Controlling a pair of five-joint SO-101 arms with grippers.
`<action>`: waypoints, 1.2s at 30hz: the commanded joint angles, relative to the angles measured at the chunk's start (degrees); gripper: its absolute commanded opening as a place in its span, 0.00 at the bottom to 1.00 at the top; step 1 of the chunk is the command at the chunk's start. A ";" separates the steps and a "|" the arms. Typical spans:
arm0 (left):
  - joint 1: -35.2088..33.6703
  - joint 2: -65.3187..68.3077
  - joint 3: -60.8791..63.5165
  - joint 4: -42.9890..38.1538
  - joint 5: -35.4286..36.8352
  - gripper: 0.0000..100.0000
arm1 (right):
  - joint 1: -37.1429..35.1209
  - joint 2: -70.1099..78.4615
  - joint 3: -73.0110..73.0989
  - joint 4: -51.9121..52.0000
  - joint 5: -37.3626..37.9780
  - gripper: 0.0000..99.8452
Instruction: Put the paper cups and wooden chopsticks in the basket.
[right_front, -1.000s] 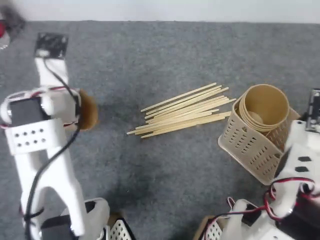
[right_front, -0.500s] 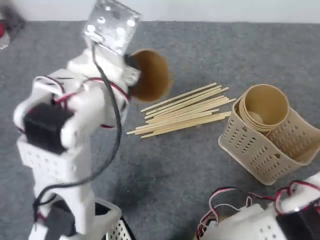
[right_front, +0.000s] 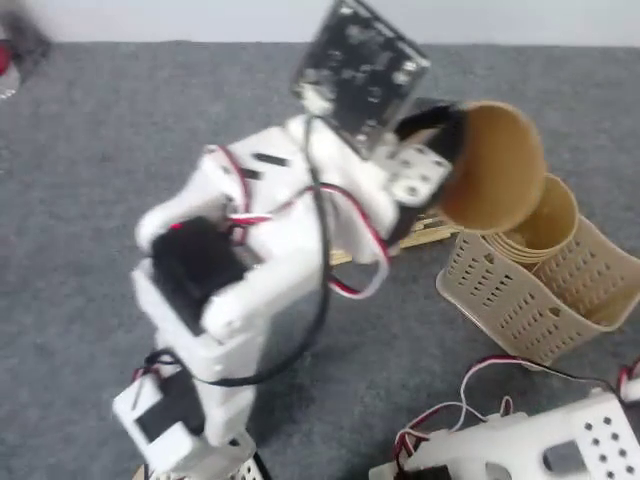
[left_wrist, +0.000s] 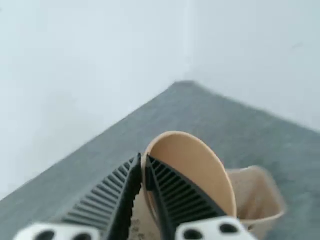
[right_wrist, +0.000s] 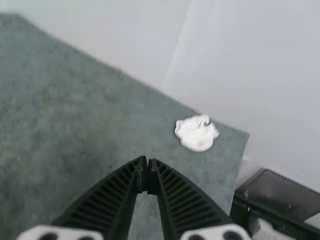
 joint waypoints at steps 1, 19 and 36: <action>4.92 4.04 -4.18 -5.54 3.43 0.01 | 0.48 -0.84 6.33 -3.47 -0.44 0.01; 6.42 18.11 -4.00 -15.74 17.05 0.01 | 2.42 -0.92 16.18 -6.46 -0.97 0.01; 3.96 22.33 -5.67 -1.85 18.02 0.22 | 2.42 -0.92 16.18 -6.64 -0.53 0.01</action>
